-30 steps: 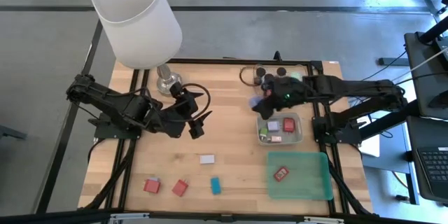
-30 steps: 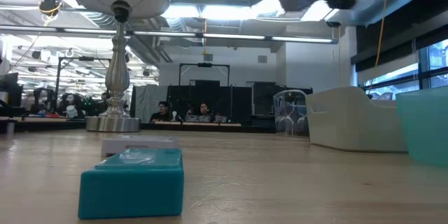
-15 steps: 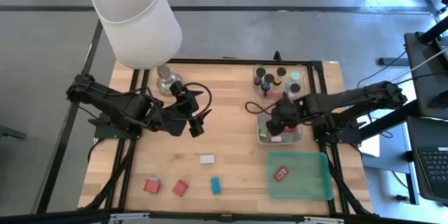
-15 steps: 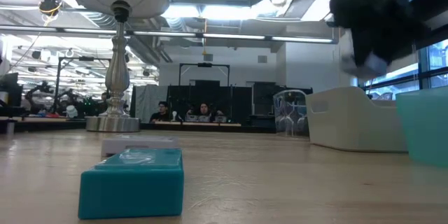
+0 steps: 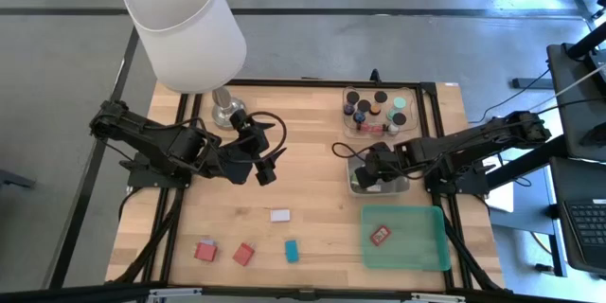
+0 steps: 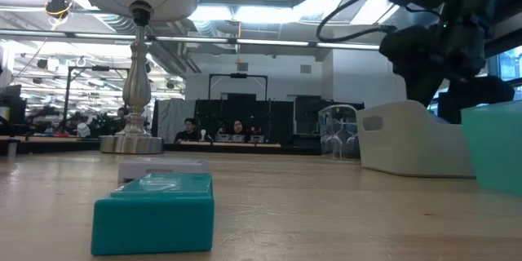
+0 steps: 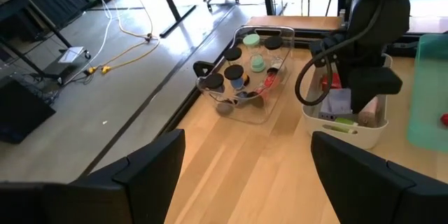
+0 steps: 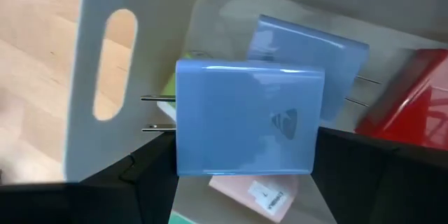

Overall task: Pick & Place Office items
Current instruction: Put the top purple charger adapter into the white bin, then put the left red charger adapter into the white bin

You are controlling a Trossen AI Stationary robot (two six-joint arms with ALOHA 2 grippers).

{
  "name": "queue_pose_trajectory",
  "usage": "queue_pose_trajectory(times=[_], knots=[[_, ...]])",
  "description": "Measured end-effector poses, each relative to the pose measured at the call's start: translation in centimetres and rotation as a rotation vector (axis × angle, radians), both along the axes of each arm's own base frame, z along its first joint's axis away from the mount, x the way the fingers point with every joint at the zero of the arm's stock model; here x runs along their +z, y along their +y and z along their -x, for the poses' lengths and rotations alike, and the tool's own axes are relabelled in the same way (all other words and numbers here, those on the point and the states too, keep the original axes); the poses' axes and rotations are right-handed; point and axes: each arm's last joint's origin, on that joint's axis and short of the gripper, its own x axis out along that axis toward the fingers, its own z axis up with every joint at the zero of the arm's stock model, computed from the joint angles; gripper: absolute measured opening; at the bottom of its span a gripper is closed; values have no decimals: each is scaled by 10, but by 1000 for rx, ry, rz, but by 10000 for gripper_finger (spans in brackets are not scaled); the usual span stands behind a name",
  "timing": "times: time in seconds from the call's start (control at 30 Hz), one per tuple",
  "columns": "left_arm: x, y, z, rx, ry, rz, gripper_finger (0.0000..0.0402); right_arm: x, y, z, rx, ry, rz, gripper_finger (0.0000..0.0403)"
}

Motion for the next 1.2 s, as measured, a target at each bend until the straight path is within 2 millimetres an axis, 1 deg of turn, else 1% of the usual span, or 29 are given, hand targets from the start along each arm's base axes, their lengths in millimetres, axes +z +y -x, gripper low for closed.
queue_pose_trajectory(times=[0.13, 0.4, 0.7, 0.87, 0.93, 1.0, 1.1, 1.2], knots=[[0, 0, 0, 3, -4, 5, 308, -4, -1, 3, -5, 13, 11, 267], [0, 0, 0, 9, -13, 17, 308, -4, -2, 2, -20, 5, 64, 273], [0, 0, 0, 12, -19, 24, 308, -4, -3, 2, -21, 0, 73, 334], [0, 0, 0, 10, -24, 42, 308, -4, -2, 2, 0, 6, 49, 357], [-1, -2, -1, -19, -28, 106, 308, -3, -1, 2, 25, 10, 38, 362], [-5, -4, 0, -72, -3, 220, 308, 0, -1, 1, 52, 11, 40, 363], [-15, -7, 7, -138, 129, 405, 308, 13, 0, -6, 116, -28, 59, 361], [-25, -6, 19, -77, 263, 534, 308, 33, 1, -17, 186, -94, 126, 361]])
